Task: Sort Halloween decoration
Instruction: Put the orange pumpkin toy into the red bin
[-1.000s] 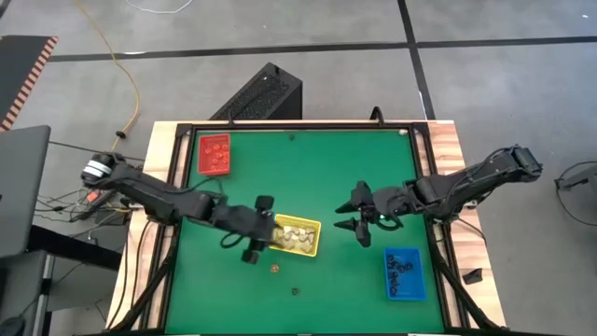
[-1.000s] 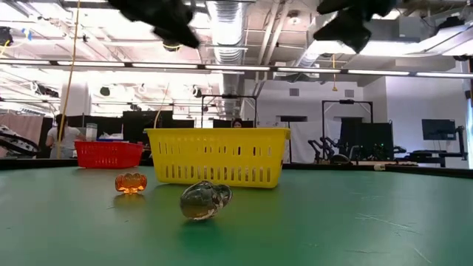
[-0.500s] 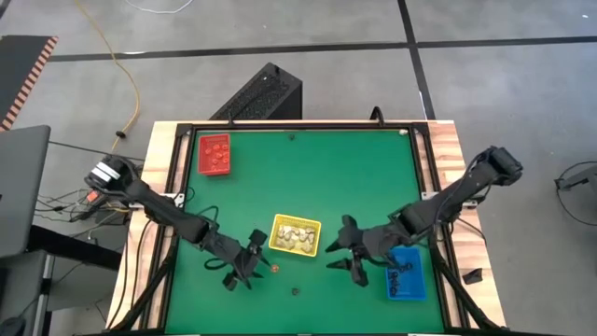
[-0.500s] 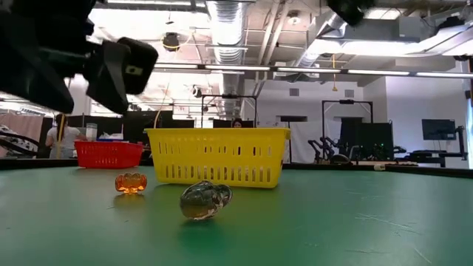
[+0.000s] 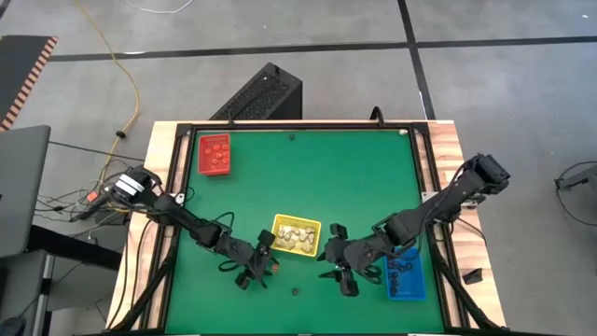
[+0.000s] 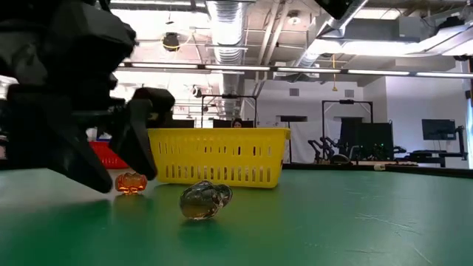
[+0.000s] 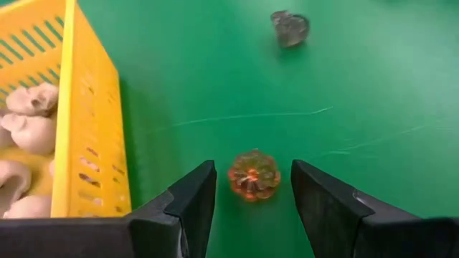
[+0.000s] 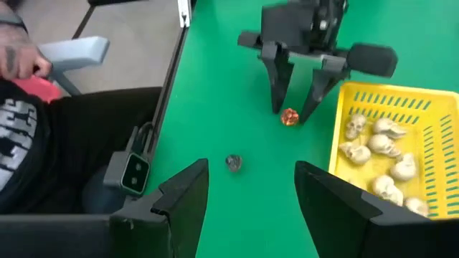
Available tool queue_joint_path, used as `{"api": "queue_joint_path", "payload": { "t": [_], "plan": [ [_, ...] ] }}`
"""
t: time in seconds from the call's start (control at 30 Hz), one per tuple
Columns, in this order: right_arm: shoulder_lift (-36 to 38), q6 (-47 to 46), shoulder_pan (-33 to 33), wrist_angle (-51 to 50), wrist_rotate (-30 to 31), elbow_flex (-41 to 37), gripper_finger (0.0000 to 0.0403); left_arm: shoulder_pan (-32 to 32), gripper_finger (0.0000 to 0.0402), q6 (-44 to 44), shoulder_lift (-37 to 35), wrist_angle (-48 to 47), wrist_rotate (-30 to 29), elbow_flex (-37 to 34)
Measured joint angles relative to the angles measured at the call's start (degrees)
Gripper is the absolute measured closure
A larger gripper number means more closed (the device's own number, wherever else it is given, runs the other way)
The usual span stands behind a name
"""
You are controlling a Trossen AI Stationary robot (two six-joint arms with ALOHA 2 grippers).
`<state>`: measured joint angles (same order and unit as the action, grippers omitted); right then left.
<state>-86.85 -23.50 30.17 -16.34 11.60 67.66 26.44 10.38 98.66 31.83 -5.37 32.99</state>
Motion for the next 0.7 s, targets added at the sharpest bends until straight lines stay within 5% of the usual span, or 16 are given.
{"api": "queue_joint_path", "payload": {
  "t": [0.7],
  "plan": [
    [0.08, -0.01, -1.02, 0.12, -0.08, 0.09, 0.0163, -1.35, 0.0232, -4.49, 1.61, 0.19, 2.64, 0.09]
  ]
}}
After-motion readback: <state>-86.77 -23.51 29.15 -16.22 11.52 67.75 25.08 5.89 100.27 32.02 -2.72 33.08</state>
